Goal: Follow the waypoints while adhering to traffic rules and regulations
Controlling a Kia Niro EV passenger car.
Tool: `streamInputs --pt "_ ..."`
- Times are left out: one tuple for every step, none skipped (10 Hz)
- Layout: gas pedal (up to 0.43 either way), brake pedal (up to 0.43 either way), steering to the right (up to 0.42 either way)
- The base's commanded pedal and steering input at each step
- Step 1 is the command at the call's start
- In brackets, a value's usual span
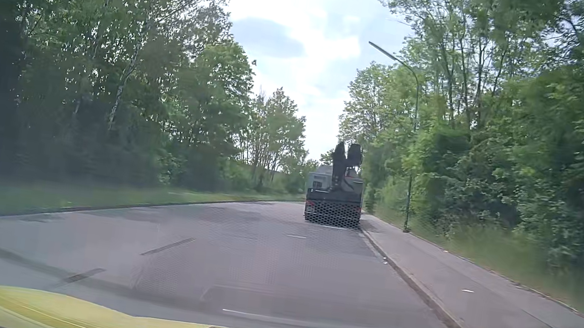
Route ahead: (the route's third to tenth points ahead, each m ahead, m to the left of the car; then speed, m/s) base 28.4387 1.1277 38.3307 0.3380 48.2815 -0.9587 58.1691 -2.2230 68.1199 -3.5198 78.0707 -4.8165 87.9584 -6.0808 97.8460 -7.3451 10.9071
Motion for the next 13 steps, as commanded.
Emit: streamInputs --pt "0.059 0.0 -0.072" --pt "0.067 0.0 -0.073" --pt "0.067 0.0 -0.072" --pt "0.067 0.0 -0.071" --pt "0.079 0.0 -0.064" --pt "0.079 0.0 -0.05" --pt "0.087 0.0 -0.037" --pt "0.11 0.0 -0.021" --pt "0.11 0.0 -0.005" --pt "0.11 0.0 0.006" --pt "0.11 0.0 0.01" --pt "0.11 0.0 0.018" --pt "0.11 0.0 0.027"
